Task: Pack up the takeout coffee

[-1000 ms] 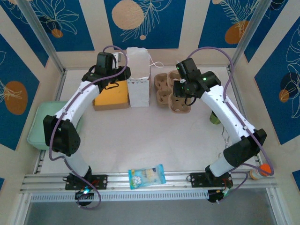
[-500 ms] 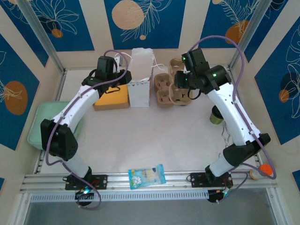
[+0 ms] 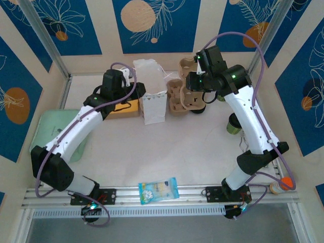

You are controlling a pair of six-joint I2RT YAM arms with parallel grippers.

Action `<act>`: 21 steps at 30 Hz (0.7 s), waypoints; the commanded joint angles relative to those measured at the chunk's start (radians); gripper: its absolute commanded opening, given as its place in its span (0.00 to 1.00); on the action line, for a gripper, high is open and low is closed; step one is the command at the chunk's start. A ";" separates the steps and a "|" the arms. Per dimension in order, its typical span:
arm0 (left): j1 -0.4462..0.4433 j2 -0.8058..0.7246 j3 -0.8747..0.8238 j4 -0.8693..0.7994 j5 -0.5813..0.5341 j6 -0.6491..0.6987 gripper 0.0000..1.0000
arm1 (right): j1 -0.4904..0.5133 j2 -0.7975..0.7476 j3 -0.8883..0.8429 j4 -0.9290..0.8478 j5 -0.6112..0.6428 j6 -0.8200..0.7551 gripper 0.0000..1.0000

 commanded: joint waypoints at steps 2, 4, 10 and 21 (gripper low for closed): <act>-0.041 -0.054 -0.031 0.024 -0.011 -0.029 0.27 | 0.013 0.007 0.055 -0.038 -0.023 -0.018 0.31; -0.050 -0.070 -0.017 -0.006 -0.051 0.002 0.28 | 0.015 0.010 0.069 -0.047 -0.021 -0.021 0.31; -0.047 -0.057 0.166 -0.149 -0.174 0.178 0.45 | 0.024 0.009 0.090 -0.060 -0.007 -0.024 0.31; 0.099 0.451 0.859 -0.482 -0.155 0.373 0.57 | 0.048 0.016 0.105 -0.063 -0.001 -0.018 0.31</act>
